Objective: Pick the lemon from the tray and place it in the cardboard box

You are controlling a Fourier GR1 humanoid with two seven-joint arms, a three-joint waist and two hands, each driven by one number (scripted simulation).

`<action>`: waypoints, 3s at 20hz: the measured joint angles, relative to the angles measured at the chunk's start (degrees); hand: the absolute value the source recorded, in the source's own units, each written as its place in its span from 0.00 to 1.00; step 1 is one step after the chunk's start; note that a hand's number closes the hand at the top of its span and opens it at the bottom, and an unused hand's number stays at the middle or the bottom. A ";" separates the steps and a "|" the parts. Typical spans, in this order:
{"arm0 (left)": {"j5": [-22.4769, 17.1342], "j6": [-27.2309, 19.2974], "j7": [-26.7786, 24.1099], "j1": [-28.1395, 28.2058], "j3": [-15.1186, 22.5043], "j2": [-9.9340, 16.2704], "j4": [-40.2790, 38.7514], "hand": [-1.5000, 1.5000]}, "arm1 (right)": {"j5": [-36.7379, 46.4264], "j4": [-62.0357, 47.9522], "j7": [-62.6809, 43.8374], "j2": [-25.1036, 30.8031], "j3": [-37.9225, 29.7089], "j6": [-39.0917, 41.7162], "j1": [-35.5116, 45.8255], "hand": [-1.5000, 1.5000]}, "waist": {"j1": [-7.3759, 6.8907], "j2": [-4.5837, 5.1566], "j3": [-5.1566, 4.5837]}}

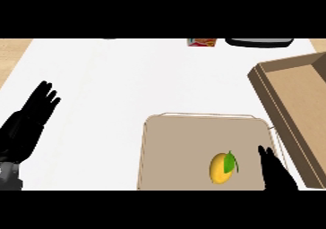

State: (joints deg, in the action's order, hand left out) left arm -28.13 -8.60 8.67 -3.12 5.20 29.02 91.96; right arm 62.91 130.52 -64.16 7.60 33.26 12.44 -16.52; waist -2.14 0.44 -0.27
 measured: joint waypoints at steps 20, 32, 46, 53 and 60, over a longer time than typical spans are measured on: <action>1.25 2.54 1.12 2.34 -3.78 -1.28 0.70 0.50 | 0.07 -12.27 -1.19 -6.81 -0.80 5.85 14.21 0.00 | 1.66 -0.41 0.22; 3.13 2.56 1.68 2.55 -4.43 -2.76 1.41 0.50 | -1.93 -19.47 -1.75 -6.80 -2.71 6.04 17.57 0.00 | 1.86 -0.41 0.23; 5.09 3.14 1.67 1.98 -4.96 -5.18 0.23 0.50 | -1.95 -25.33 -1.31 -6.85 -3.96 4.93 16.44 0.00 | 2.04 -0.42 0.24; 5.70 4.24 1.69 2.25 -5.64 -5.91 0.47 0.50 | -3.46 -28.89 -0.77 -6.86 -4.91 4.15 17.11 0.00 | 1.91 -0.43 0.26; 5.91 5.98 1.46 2.98 -7.42 -5.96 0.05 0.50 | -3.37 -31.05 -0.60 -6.88 -4.66 2.52 16.52 0.00 | 1.97 -0.46 0.25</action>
State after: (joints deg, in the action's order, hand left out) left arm -22.22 -2.62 10.14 -0.14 -2.22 23.06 92.01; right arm 59.54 99.47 -64.76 0.72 28.60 14.96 0.00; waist -0.17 -0.02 -0.02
